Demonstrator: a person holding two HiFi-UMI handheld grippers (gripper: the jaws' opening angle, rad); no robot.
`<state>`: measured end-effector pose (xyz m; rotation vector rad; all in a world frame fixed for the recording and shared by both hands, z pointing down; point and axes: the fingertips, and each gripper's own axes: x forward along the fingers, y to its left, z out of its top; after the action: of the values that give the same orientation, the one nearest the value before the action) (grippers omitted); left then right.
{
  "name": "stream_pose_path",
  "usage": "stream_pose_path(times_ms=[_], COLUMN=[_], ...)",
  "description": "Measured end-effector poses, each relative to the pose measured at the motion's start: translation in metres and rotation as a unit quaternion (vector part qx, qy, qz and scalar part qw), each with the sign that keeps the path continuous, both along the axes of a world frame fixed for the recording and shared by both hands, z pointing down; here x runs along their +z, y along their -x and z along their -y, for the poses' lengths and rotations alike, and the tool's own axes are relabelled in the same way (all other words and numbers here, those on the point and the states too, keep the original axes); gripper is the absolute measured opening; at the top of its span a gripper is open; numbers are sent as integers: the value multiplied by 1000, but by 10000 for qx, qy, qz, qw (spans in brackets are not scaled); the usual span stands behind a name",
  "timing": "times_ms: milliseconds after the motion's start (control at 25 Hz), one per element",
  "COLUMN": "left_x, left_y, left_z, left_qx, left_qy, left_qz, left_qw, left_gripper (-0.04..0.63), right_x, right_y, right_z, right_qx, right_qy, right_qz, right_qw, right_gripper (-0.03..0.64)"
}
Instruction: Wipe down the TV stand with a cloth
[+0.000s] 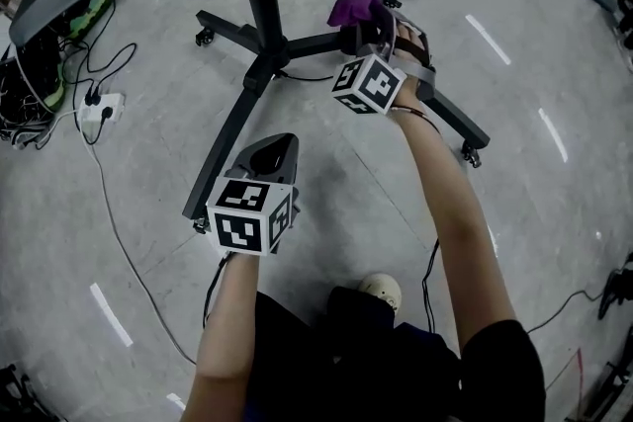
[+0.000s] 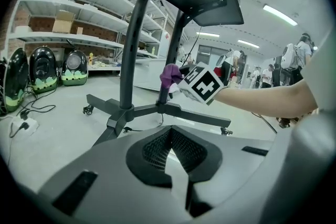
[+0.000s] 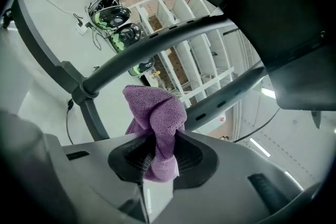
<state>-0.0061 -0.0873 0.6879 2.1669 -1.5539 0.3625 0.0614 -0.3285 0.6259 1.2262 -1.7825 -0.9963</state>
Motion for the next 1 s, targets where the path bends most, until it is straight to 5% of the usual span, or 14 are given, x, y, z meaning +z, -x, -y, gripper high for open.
stream_pose_path(times_ms=[520, 1000], left_x=[-7, -7], left_y=[14, 25], left_z=[-3, -5], left_qx=[-114, -217], left_qy=[-45, -37], left_qz=[-75, -25], left_qw=[9999, 9998], left_gripper=[6, 6], right_x=[-127, -218], right_y=[-24, -39], right_z=[21, 27], right_qx=[354, 589], right_qy=[-1081, -2082], right_qz=[442, 730], right_qw=[9925, 9736], right_gripper=[106, 106])
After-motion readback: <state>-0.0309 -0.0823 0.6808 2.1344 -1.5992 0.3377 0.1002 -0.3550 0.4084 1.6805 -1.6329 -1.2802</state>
